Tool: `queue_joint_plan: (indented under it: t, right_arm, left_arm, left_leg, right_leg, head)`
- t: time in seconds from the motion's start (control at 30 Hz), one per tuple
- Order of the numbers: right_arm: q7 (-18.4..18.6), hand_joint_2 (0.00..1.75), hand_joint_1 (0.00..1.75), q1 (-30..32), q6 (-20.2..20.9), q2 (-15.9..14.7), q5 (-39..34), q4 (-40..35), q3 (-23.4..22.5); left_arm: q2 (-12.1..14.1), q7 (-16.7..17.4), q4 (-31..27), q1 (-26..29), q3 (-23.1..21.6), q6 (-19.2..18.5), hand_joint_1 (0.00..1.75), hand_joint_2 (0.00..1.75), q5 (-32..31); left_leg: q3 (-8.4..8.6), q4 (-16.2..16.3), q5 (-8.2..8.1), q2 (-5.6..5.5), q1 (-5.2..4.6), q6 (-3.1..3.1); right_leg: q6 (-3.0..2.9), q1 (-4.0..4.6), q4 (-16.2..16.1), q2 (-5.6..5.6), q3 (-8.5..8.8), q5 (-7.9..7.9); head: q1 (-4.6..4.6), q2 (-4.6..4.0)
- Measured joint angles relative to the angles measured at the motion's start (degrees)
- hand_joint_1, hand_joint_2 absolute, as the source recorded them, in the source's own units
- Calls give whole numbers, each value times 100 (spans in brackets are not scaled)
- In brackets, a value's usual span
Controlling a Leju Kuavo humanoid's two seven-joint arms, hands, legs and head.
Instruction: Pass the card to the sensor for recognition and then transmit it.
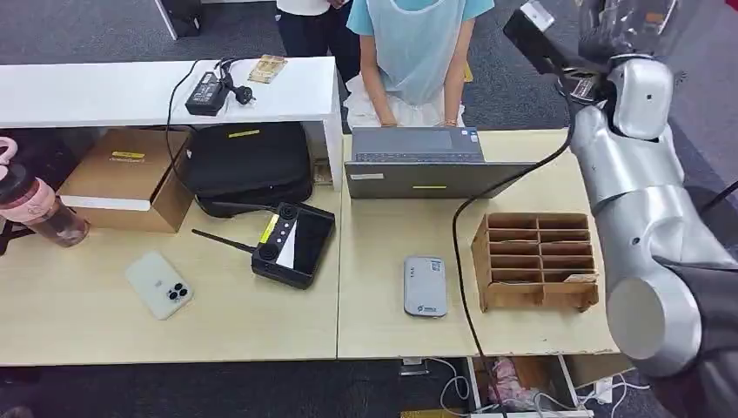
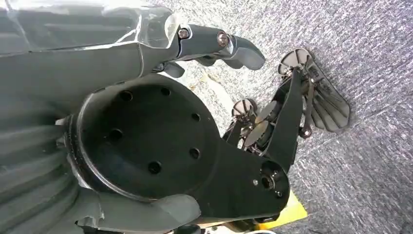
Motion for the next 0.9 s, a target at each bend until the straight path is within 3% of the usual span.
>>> queue_joint_plan:
  t: [0.17,0.23,0.37,0.47,0.7,0.9]
  right_arm:
    - [-365,175,175,50,322,-230,-444,-390,-149]
    - [-663,175,175,206,767,-374,-935,-723,-164]
    - [-1209,175,175,947,2014,-919,-2747,-1799,-162]
    - [-1324,175,175,1699,2553,-1430,-3817,-2697,-162]
    - [-1453,175,175,2976,3536,-2388,-5360,-4299,-197]
    - [-1514,175,175,3908,4156,-3038,-6174,-5361,-474]
  left_arm:
    - [-9,-51,0,0,0,-4,0,175,61]
    - [-20,-66,0,0,0,-4,0,175,114]
    - [-48,-90,0,17,2,-15,0,175,195]
    - [-66,-138,0,62,4,-48,0,175,243]
    - [-68,-151,0,72,7,-118,0,175,286]
    - [-59,-151,0,80,7,-173,0,175,280]
  left_leg:
    - [1,0,0,2,0,0]
    - [2,0,-1,0,0,0]
    - [1,2,-1,-31,1,0]
    - [-8,1,-3,-35,-1,3]
    - [-6,-1,-10,-24,-1,12]
    - [-7,-5,-10,-17,-1,12]
  right_leg:
    - [0,0,-2,2,-1,0]
    - [0,0,-4,0,-1,0]
    - [1,1,-14,-36,12,-2]
    - [2,0,-16,-37,16,-3]
    - [2,0,-18,-27,5,-4]
    - [2,0,-17,-21,5,-4]
  head:
    - [-2,0]
    - [-2,0]
    - [0,0]
    - [0,0]
    - [-2,0]
    - [-2,0]
